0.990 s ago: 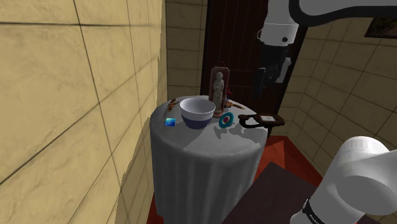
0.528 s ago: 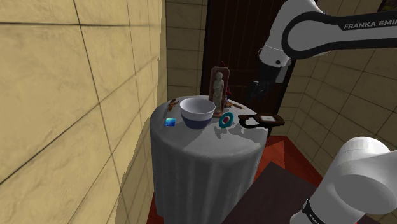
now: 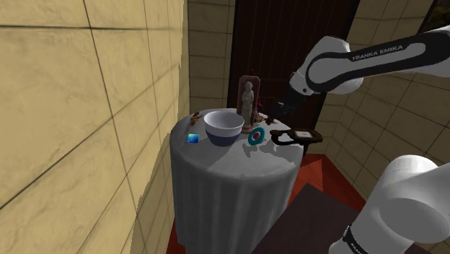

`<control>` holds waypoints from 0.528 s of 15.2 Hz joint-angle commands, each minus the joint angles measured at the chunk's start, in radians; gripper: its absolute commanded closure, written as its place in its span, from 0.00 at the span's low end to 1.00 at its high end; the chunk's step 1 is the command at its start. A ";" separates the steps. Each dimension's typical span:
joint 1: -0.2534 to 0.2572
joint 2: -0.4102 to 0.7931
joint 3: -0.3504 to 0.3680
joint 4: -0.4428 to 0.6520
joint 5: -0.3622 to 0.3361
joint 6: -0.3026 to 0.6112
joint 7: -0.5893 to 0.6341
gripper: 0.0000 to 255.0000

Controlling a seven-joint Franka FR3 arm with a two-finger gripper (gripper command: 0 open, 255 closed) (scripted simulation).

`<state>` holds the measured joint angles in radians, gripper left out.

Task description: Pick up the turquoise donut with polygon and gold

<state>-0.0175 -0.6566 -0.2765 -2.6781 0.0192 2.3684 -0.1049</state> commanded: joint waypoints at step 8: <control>0.416 0.299 -0.487 0.034 0.446 0.485 -0.431 0.00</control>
<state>0.3162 -0.3831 -0.6813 -2.6539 0.3751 2.8056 -0.4540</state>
